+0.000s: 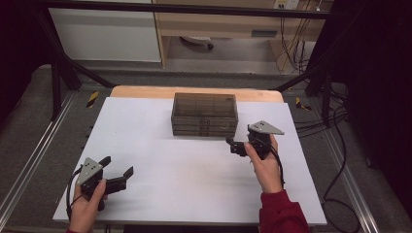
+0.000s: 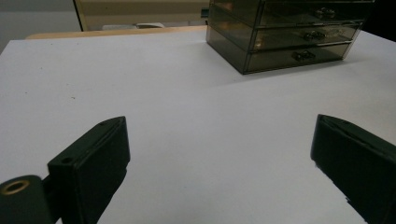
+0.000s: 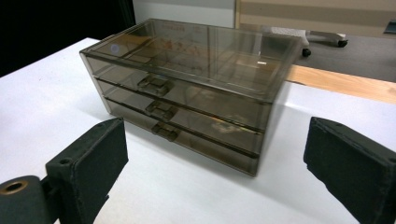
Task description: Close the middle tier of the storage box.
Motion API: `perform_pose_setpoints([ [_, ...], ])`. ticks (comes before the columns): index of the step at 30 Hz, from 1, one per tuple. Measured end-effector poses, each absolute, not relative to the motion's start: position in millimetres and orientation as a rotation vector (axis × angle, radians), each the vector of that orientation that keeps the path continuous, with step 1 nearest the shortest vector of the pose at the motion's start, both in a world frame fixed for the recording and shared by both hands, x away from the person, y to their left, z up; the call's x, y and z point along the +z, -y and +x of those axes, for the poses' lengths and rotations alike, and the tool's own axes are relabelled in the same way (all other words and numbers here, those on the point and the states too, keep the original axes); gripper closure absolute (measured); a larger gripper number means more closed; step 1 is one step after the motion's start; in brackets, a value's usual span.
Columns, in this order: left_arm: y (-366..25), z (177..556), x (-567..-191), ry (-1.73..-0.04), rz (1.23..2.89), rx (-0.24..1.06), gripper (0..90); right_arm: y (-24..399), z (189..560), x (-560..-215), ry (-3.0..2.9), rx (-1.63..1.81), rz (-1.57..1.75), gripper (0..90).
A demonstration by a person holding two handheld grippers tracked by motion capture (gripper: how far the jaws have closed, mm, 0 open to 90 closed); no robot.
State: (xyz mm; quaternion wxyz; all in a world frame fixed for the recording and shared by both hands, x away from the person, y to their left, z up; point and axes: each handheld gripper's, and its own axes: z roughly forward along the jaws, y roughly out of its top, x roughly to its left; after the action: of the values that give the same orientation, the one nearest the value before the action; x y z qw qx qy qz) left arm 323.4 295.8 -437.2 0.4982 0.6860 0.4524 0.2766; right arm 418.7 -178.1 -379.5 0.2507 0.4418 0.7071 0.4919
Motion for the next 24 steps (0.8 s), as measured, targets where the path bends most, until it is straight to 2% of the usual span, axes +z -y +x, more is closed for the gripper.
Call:
perform_pose_setpoints([
  [10, -297, 324, -437, -1.098, 1.657, 0.666, 5.0, 215, 402, -360, -1.884, 1.340, 1.196, 6.0],
  [24, -306, 325, -437, -1.105, 1.643, 0.652, 4.7, 246, 387, -354, -1.838, 1.364, 1.234, 4.3],
])
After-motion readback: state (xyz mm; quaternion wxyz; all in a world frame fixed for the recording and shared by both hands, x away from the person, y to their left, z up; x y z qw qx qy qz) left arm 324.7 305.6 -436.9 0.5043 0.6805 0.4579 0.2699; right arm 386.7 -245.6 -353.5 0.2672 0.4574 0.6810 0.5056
